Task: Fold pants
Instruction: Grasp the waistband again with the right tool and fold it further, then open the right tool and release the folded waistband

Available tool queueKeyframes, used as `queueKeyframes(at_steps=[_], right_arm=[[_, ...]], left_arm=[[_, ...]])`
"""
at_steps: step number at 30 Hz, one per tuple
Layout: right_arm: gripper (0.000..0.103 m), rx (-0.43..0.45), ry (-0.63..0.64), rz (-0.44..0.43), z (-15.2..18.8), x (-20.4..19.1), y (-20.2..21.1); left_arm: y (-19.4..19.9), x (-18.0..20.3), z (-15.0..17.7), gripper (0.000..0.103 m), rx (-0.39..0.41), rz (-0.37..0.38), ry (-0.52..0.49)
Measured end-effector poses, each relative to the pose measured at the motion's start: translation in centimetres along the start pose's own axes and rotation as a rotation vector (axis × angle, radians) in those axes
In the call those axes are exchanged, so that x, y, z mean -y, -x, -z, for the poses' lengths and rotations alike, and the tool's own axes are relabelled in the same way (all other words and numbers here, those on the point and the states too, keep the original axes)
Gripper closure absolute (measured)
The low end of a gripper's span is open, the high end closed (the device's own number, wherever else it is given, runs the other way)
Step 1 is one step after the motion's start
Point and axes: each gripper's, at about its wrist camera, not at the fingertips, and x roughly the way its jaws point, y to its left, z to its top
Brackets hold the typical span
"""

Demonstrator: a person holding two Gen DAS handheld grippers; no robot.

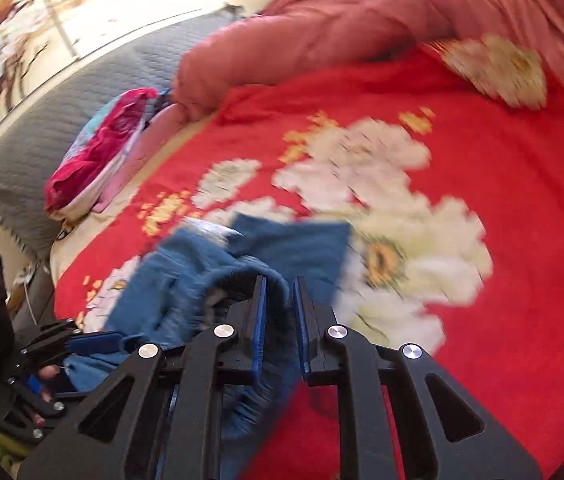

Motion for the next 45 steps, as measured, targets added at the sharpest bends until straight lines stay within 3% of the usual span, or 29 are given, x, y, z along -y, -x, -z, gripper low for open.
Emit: queueKeyframes(at_steps=[6,9,11,14,17,19,22,28,30,45], right_arm=[[0.087,0.058,0.013,0.022,0.7,-1.4,2.6],[0.071,0.092,0.044,0.0,0.8,-3.2,3.8],[0.071,0.098,0.073,-0.01,0.7,-4.4,4.0],[0.071,0.073,0.114,-0.031,0.8,-6.0,3.6],[0.07,0.01,0.138,0.025,1.3,-6.3,1.9],[0.059,-0.052,0.138,0.077,1.9,-6.0,0.6],[0.057,-0.07,0.119,0.104,2.6,-5.5,-0.2],[0.054,-0.023,0.099,0.078,3.2,-6.0,1.1],[0.046,-0.004,0.088,0.075,3.3,-6.2,1.8],[0.032,0.115,0.059,0.079,4.0,-8.6,7.2]], left_arm=[[0.1,0.0,0.0,0.051,-0.008,-0.005,-0.005],[0.1,0.0,0.2,0.051,-0.008,-0.007,-0.007],[0.2,0.1,0.3,0.051,-0.009,-0.009,-0.006],[0.2,0.1,0.5,0.051,-0.011,-0.011,-0.007],[0.2,0.0,0.7,0.051,-0.01,-0.011,-0.006],[0.2,0.0,0.8,0.051,-0.011,-0.011,-0.007],[0.2,-0.2,1.3,0.051,-0.014,-0.013,-0.012],[0.7,-0.3,2.0,0.051,-0.013,-0.024,-0.021],[1.0,-0.6,2.3,0.051,-0.012,-0.022,-0.018],[5.4,-3.4,3.1,0.049,-0.003,-0.039,0.069]])
